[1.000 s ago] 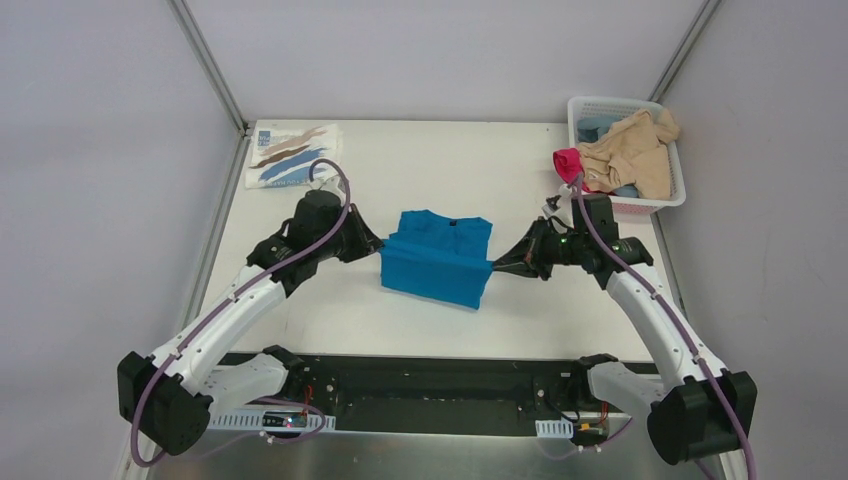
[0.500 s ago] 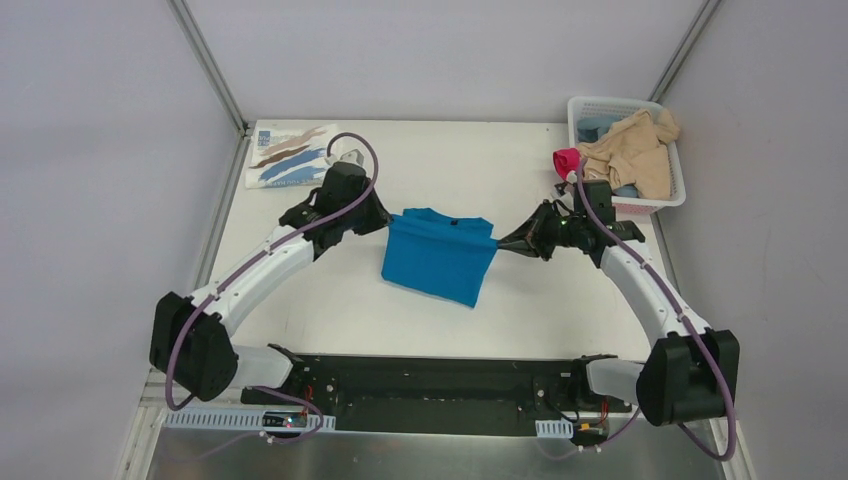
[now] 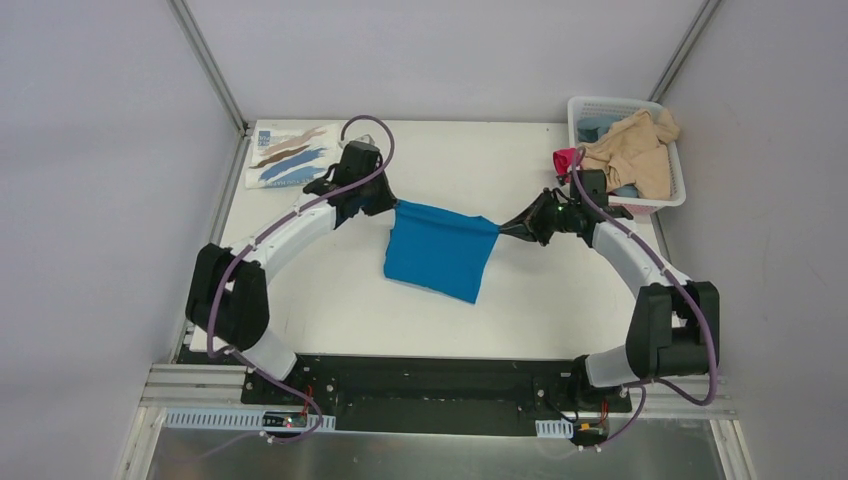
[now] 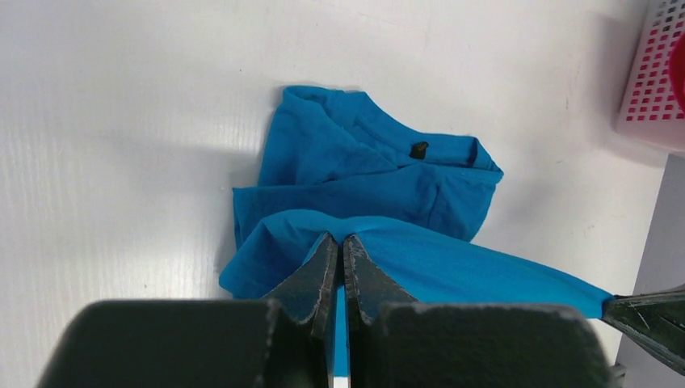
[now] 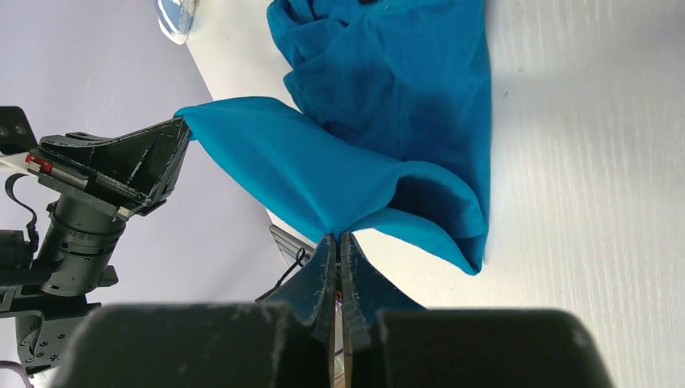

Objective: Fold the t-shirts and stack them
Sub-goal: Fold the long partially folded tshirt into a neat square

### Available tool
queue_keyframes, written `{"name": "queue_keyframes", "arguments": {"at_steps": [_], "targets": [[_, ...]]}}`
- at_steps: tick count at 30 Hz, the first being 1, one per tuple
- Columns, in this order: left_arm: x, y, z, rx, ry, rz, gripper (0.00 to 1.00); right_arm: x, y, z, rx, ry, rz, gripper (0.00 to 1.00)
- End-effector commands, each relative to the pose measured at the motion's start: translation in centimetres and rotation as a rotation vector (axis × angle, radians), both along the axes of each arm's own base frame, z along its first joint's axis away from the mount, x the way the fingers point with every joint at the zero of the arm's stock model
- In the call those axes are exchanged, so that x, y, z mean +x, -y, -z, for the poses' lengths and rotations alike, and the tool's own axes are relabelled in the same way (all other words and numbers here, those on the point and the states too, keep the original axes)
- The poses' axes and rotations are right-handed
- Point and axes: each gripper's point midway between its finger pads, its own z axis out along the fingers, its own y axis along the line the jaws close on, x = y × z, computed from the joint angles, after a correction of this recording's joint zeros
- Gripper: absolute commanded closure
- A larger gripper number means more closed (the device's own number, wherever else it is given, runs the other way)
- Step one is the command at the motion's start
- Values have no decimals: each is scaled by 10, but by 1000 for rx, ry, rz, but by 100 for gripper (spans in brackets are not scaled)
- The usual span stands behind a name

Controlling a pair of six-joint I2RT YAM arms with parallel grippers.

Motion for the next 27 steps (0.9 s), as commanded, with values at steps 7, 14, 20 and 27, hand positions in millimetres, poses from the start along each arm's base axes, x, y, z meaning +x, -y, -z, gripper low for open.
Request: {"name": "queue_keyframes", "arguments": {"at_steps": [7,14,20,27], "targets": [[52,-9,21,30,-21,-14,100,46,17,18,-43,10,78,100],[67,-4,47,16,-78,3,100,71,14,42,-10,-13,107,100],[76,-3,64,20,-108,5,100,89,11,59,-7,-30,101,100],[82,-4,57,-5,-97,9,49,109,10,53,12,-12,108,61]]}}
